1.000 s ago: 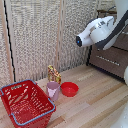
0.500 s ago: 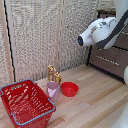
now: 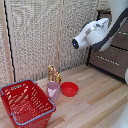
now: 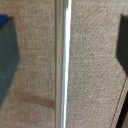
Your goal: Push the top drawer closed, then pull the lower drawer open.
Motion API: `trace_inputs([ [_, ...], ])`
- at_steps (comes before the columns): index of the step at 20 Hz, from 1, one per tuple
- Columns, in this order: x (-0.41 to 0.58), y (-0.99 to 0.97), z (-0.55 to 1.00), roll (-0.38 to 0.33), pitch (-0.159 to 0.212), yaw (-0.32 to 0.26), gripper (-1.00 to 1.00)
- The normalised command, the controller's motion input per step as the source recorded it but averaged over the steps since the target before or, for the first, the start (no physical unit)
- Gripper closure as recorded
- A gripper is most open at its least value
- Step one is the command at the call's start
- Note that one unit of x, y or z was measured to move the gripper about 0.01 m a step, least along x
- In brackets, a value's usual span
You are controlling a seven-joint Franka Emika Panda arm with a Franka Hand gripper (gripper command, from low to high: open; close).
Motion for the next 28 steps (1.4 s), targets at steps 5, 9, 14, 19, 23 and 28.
trace_inputs([
  [5, 0.004, 0.00, -0.38, 0.085, -0.008, 0.022, -1.00],
  [9, 0.011, 0.00, -0.42, 0.134, -0.053, 0.015, -1.00],
  [14, 0.025, 0.00, -0.37, 0.180, -0.062, 0.015, -1.00],
  [19, 0.003, 0.00, -0.46, 0.161, -0.004, 0.005, -1.00],
  [23, -0.017, 0.00, -0.55, 0.109, 0.000, 0.002, -1.00],
  [28, -0.009, 0.06, -0.35, -0.008, 0.000, 0.027, -1.00],
])
